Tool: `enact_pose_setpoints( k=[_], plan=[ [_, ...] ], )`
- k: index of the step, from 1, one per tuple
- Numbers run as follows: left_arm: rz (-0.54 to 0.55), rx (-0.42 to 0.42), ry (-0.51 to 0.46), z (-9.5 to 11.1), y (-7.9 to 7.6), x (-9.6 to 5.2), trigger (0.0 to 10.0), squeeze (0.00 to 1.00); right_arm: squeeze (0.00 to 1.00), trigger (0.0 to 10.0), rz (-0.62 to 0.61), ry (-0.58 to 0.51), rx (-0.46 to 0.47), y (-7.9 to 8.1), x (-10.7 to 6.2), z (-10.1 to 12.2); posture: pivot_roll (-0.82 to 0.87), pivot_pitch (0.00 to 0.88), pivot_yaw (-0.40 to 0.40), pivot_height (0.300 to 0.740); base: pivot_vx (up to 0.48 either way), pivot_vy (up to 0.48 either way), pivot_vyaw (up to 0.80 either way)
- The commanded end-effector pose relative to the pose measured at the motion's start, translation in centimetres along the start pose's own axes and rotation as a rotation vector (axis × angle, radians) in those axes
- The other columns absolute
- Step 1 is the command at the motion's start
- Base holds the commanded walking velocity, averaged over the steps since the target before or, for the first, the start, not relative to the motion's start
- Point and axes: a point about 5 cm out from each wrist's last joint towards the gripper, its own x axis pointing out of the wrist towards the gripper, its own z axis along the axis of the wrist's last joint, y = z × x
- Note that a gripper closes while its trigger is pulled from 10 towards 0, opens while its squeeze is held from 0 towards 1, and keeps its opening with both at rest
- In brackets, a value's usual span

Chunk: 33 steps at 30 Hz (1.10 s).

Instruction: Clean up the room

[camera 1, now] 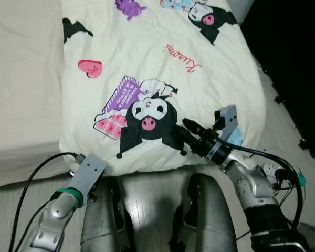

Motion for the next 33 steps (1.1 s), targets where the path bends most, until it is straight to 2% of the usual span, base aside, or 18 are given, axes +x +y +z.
enact_pose_setpoints(
  k=[1, 4, 5, 6, 8, 9, 10, 11, 12, 13, 16, 19, 21, 24, 26, 28, 30, 33],
  plan=[
    [0.054, -0.069, -0.009, -0.1, 0.6, -0.3, 10.0, 0.00, 0.00, 10.0, -0.014, 0.002, 0.006, -0.1, -0.4, -0.3, 0.04, 0.229, 0.004, 0.551, 0.000, 0.000, 0.00],
    [0.054, -0.069, -0.009, -0.1, 0.6, -0.3, 10.0, 0.00, 0.00, 10.0, -0.014, 0.002, 0.006, -0.1, -0.4, -0.3, 0.04, 0.229, 0.004, 0.551, 0.000, 0.000, 0.00],
    [0.086, -0.107, -0.048, 0.7, 1.2, -0.3, 10.0, 0.00, 0.00, 10.0, -0.013, 0.000, 0.005, -0.1, -0.4, -0.2, 0.04, 0.228, 0.004, 0.551, 0.000, 0.000, 0.00],
    [0.161, -0.131, -0.204, 4.4, 3.9, -1.6, 10.0, 0.00, 0.00, 10.0, -0.005, -0.008, -0.013, 0.2, -0.7, 0.1, 0.05, 0.195, -0.021, 0.551, 0.000, 0.000, 0.00],
    [0.161, -0.131, -0.204, 4.4, 3.9, -1.6, 10.0, 0.00, 0.00, 10.0, -0.005, -0.008, -0.013, 0.2, -0.7, 0.1, 0.05, 0.195, -0.021, 0.551, 0.000, 0.000, 0.00],
    [0.213, -0.114, -0.363, 8.5, 5.9, -3.3, 10.0, 0.00, 0.00, 10.0, 0.000, -0.021, -0.024, 0.5, -1.0, 0.4, 0.06, 0.179, -0.036, 0.551, 0.000, 0.000, 0.00],
    [0.213, -0.114, -0.363, 8.5, 5.9, -3.3, 10.0, 0.00, 0.00, 10.0, 0.000, -0.021, -0.024, 0.5, -1.0, 0.4, 0.06, 0.179, -0.036, 0.551, 0.000, 0.000, 0.00],
    [0.240, -0.083, -0.509, 12.3, 6.8, -5.1, 10.0, 0.00, 0.00, 10.0, 0.001, -0.037, -0.024, 0.8, -1.3, 0.7, 0.06, 0.161, -0.055, 0.551, 0.000, 0.000, 0.00],
    [0.240, -0.083, -0.509, 12.3, 6.8, -5.1, 10.0, 0.00, 0.00, 10.0, 0.001, -0.037, -0.024, 0.8, -1.3, 0.7, 0.06, 0.161, -0.055, 0.551, 0.000, 0.000, 0.00],
    [0.249, -0.054, -0.594, 14.5, 7.0, -6.3, 10.0, 0.00, 0.00, 10.0, 0.001, -0.047, -0.023, 1.0, -1.4, 0.9, 0.06, 0.154, -0.060, 0.551, 0.000, 0.000, 0.00],
    [0.226, 0.020, -0.667, 16.5, 6.2, -7.0, 10.0, 0.00, 0.00, 10.0, 0.004, -0.051, -0.005, 1.4, -1.5, 0.7, 0.05, 0.141, -0.070, 0.551, 0.000, 0.000, 0.00],
    [0.206, 0.027, -0.678, 16.8, 5.7, -7.0, 10.0, 0.00, 0.00, 10.0, 0.006, -0.047, -0.001, 1.5, -1.5, 0.6, 0.06, 0.138, -0.074, 0.551, 0.000, 0.000, 0.00],
    [0.205, -0.073, -0.665, 16.4, 4.5, -6.2, 10.0, 0.00, 0.00, 10.0, -0.017, -0.052, -0.019, 1.3, -1.0, 0.7, 0.06, 0.120, -0.074, 0.551, 0.000, 0.000, 0.00],
    [0.213, -0.110, -0.651, 16.1, 4.1, -5.7, 10.0, 0.00, 0.00, 10.0, -0.032, -0.056, -0.031, 1.1, -0.8, 0.8, 0.06, 0.117, -0.074, 0.551, 0.000, 0.000, 0.00],
    [0.310, -0.140, -0.602, 14.9, 3.5, -3.9, 10.0, 0.00, 0.00, 10.0, -0.085, -0.110, -0.076, 0.8, -0.1, 1.7, 0.05, 0.096, -0.080, 0.551, 0.000, 0.000, 0.00],
    [0.310, -0.140, -0.602, 14.9, 3.5, -3.9, 10.0, 0.00, 0.00, 10.0, -0.085, -0.110, -0.076, 0.8, -0.1, 1.7, 0.05, 0.096, -0.080, 0.551, 0.000, 0.000, 0.00],
    [0.371, -0.214, -0.552, 14.1, 3.2, -1.8, 10.0, 0.00, 0.00, 10.0, -0.198, -0.177, -0.146, 0.1, 0.3, 2.5, 0.04, 0.074, -0.078, 0.561, 0.000, 0.000, 0.00],
    [0.349, -0.271, -0.516, 14.1, 2.9, -0.4, 10.0, 0.00, 0.00, 10.0, -0.298, -0.210, -0.222, -0.6, 0.0, 3.1, 0.03, 0.062, -0.072, 0.570, 0.000, 0.000, 0.00]
  ],
)
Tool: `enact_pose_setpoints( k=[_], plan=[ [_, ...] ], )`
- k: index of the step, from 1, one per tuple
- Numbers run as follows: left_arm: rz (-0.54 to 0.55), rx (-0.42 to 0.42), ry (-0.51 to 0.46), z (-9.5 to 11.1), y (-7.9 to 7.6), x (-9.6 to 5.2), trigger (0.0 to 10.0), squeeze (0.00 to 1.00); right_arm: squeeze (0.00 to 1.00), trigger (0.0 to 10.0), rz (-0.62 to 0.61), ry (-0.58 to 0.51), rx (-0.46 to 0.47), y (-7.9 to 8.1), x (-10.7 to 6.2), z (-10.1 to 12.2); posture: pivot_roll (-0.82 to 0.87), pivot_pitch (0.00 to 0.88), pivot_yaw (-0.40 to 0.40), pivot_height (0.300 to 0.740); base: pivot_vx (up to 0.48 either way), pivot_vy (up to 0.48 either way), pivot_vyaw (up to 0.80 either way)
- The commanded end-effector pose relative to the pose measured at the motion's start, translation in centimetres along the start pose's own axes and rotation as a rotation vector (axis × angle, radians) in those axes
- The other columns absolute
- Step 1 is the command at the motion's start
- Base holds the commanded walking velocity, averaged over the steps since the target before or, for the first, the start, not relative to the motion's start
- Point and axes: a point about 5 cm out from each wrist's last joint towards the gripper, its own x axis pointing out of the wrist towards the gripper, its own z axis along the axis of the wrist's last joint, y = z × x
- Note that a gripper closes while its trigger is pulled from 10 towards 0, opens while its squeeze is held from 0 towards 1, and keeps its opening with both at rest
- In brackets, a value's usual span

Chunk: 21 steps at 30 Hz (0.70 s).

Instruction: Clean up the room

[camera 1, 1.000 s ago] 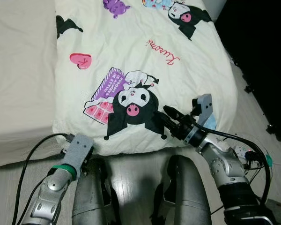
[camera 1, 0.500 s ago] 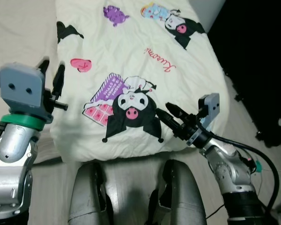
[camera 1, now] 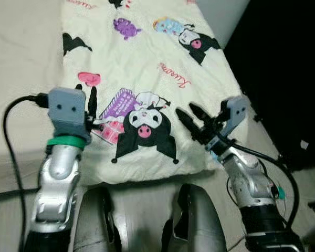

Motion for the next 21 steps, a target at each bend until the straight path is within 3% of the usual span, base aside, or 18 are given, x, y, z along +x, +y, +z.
enact_pose_setpoints(
  k=[1, 9, 21],
  plan=[
    [-0.010, -0.033, 0.040, -0.7, -0.5, 0.3, 10.0, 0.00, 0.00, 10.0, -0.084, -0.001, -0.051, -1.1, -0.6, -0.1, 0.03, 0.062, -0.072, 0.575, 0.000, 0.000, 0.00],
    [-0.089, -0.076, 0.024, -0.2, -2.4, 1.1, 10.0, 0.00, 0.00, 10.0, -0.114, 0.000, -0.068, -2.2, -0.9, 0.0, 0.01, 0.054, -0.059, 0.605, 0.000, 0.000, 0.00],
    [-0.141, -0.115, 0.002, 0.4, -4.4, 1.9, 10.0, 0.00, 0.00, 10.0, -0.140, -0.001, -0.077, -2.4, -0.9, -0.5, 0.01, 0.050, -0.054, 0.649, 0.000, 0.000, 0.00]
  ],
)
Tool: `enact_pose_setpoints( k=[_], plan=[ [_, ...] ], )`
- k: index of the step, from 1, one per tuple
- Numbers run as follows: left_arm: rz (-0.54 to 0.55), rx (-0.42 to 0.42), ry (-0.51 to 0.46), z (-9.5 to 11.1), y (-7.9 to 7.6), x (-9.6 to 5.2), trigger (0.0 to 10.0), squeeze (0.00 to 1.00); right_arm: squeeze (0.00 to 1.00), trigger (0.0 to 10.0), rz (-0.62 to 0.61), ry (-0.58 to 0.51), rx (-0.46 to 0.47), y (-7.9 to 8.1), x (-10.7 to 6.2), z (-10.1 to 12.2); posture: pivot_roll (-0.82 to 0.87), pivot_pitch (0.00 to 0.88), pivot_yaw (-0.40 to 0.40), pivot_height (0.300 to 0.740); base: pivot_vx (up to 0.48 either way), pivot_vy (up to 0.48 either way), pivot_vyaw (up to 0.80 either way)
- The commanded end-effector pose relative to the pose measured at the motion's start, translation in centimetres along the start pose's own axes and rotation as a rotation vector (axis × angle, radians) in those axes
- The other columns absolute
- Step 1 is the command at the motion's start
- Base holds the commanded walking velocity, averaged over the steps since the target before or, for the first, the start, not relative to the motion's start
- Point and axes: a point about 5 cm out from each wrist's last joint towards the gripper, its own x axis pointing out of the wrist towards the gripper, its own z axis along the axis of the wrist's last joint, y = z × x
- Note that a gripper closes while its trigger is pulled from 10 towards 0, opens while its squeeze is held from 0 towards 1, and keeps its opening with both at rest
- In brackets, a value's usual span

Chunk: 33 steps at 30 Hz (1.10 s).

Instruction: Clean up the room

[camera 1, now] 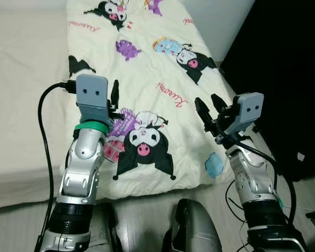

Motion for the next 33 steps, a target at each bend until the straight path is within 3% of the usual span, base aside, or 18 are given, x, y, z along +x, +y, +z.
enact_pose_setpoints(
  k=[1, 8, 26, 33],
  plan=[
    [-0.019, -0.004, 0.005, -0.2, -0.4, 0.0, 10.0, 0.00, 0.00, 10.0, -0.020, 0.014, -0.002, -0.4, -0.5, -0.4, 0.01, 0.050, -0.054, 0.649, 0.000, 0.000, 0.00],
    [-0.078, -0.025, 0.003, -0.1, -2.2, 0.3, 10.0, 0.00, 0.00, 10.0, -0.032, 0.021, -0.001, -0.6, -0.6, -0.8, 0.01, 0.048, -0.047, 0.679, 0.000, 0.000, 0.00],
    [-0.125, -0.027, 0.031, -0.6, -2.7, -0.1, 10.0, 0.00, 0.00, 10.0, -0.035, 0.016, 0.000, -0.5, -0.6, -1.0, 0.01, 0.042, -0.039, 0.734, 0.000, 0.000, 0.00],
    [-0.166, -0.041, 0.109, -2.2, -2.7, -1.4, 10.0, 0.00, 0.00, 10.0, -0.054, 0.011, -0.015, 0.0, -0.7, -1.2, 0.00, 0.037, -0.017, 0.734, 0.000, 0.000, 0.00]
  ],
)
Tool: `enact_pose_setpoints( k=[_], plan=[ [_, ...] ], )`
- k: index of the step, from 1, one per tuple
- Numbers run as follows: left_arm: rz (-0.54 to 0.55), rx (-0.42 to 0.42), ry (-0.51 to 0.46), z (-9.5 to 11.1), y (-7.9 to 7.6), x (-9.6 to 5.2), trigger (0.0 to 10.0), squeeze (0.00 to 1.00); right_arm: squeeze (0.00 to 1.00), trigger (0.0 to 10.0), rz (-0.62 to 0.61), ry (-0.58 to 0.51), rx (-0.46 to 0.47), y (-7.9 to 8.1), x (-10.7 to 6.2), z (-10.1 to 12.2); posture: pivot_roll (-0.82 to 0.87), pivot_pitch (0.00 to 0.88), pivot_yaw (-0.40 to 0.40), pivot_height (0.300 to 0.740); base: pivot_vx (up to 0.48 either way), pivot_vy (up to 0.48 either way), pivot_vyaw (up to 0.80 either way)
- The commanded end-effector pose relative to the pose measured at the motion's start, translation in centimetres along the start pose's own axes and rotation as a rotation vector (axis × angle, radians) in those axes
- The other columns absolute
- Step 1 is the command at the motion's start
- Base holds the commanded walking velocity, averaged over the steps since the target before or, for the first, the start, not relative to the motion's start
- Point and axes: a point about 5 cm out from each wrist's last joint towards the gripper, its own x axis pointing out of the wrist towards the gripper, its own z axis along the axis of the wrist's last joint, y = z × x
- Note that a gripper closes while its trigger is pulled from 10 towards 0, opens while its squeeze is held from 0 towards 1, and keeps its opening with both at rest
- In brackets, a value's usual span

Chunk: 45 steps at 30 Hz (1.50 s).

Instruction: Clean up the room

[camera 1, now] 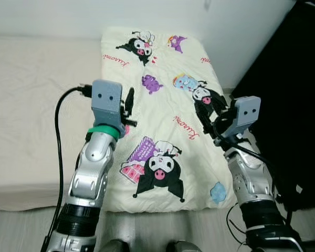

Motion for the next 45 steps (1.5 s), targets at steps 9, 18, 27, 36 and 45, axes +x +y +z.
enact_pose_setpoints(
  k=[9, 18, 27, 36, 45],
  plan=[
    [-0.043, -0.015, 0.060, -1.5, -0.4, -1.1, 10.0, 0.00, 0.00, 10.0, 0.016, 0.002, 0.020, 1.9, -0.4, -1.0, 0.00, 0.022, 0.004, 0.734, 0.000, 0.000, 0.00],
    [-0.063, 0.017, 0.097, -2.5, 0.5, -1.8, 10.0, 0.00, 0.00, 10.0, 0.059, 0.002, 0.030, 3.7, -0.3, -1.4, -0.03, 0.002, 0.022, 0.734, 0.000, 0.000, 0.00],
    [-0.105, -0.002, 0.109, -2.9, -0.4, -1.8, 10.0, 0.00, 0.00, 10.0, 0.061, -0.003, 0.014, 3.6, -0.3, -1.4, -0.05, 0.000, 0.035, 0.734, 0.000, 0.000, 0.00],
    [-0.047, -0.016, 0.169, -5.4, 0.7, -1.9, 10.0, 0.00, 0.00, 10.0, 0.039, 0.030, -0.010, 3.6, -0.9, -2.2, -0.06, 0.000, 0.033, 0.734, 0.000, 0.000, 0.00],
    [-0.029, 0.004, 0.179, -5.8, 0.9, -2.3, 10.0, 0.00, 0.00, 10.0, -0.003, 0.068, 0.005, 3.8, -2.0, -3.4, -0.06, 0.000, 0.040, 0.734, -0.056, 0.000, 0.00]
  ],
)
